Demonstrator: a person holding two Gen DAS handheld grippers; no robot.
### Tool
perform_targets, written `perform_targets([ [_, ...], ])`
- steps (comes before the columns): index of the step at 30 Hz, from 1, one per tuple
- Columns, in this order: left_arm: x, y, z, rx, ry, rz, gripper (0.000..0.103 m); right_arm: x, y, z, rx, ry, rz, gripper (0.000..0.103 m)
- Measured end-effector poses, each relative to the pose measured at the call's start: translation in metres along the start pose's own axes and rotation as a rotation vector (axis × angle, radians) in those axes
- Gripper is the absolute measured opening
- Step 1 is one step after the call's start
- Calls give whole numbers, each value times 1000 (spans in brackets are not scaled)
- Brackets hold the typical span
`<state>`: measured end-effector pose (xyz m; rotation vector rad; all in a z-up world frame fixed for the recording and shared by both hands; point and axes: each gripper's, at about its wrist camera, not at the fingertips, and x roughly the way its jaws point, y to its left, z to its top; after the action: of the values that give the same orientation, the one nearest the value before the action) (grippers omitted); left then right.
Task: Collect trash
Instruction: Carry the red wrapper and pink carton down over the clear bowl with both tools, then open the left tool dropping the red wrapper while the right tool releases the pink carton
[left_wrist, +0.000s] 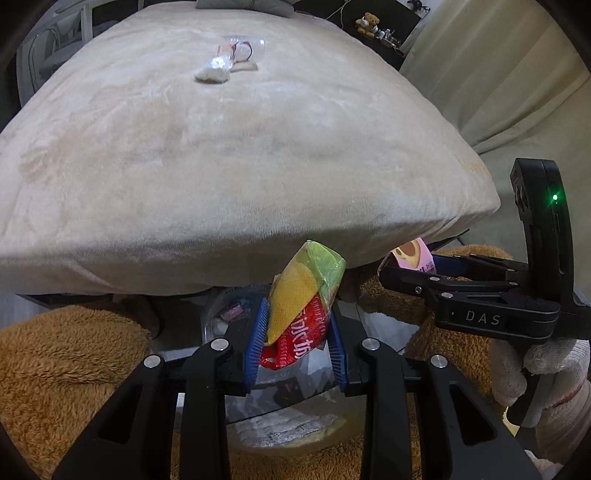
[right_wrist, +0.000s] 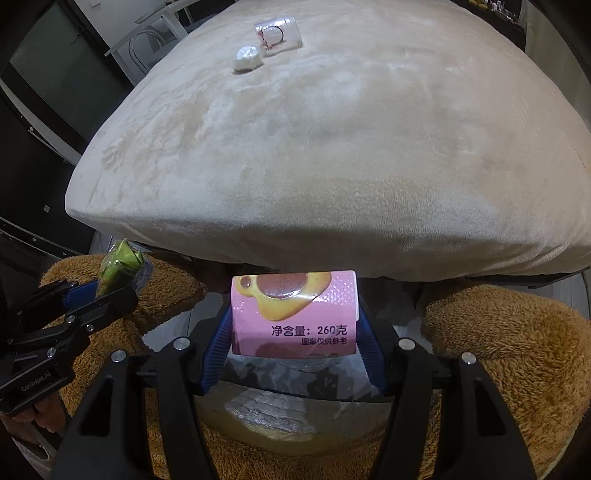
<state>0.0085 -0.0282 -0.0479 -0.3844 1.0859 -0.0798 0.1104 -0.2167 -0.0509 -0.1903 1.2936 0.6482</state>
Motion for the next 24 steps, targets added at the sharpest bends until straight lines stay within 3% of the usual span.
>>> perform_targets([
  [24, 124, 34, -26, -70, 290, -38, 30, 114, -30, -3, 106, 254, 16, 61],
])
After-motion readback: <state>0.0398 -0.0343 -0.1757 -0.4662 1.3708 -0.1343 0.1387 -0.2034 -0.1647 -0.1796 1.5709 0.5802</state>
